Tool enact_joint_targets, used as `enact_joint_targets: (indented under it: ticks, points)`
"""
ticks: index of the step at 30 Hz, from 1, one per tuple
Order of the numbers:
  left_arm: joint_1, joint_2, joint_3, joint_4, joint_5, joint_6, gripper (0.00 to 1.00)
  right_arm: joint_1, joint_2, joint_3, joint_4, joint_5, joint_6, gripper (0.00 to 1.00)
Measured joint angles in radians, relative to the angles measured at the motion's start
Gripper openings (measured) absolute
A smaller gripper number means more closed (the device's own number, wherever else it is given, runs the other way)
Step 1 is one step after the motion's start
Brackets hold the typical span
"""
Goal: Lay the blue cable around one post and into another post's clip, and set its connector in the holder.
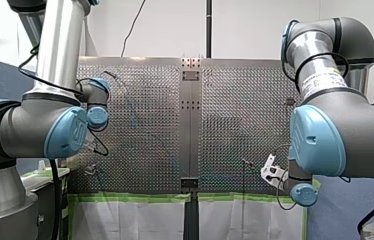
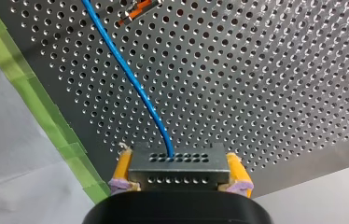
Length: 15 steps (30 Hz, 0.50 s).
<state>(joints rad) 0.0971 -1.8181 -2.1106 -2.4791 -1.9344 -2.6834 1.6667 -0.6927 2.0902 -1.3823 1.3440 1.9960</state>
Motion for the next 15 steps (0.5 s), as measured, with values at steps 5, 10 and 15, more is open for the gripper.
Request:
enact_joint_targets:
  ticks: [5,10,15]
  points:
    - [-0.004,0.013,-0.001,-0.011,0.029,-0.054,1.00,0.000,0.000,0.000,0.001,0.000,0.000,0.00]
    - [-0.007,0.019,-0.005,-0.038,0.062,-0.105,1.00,0.000,0.000,0.000,0.001,0.000,0.000,0.00]
    - [-0.002,0.045,-0.031,-0.033,0.064,-0.156,1.00,0.000,0.000,0.000,0.001,0.000,0.000,0.00]
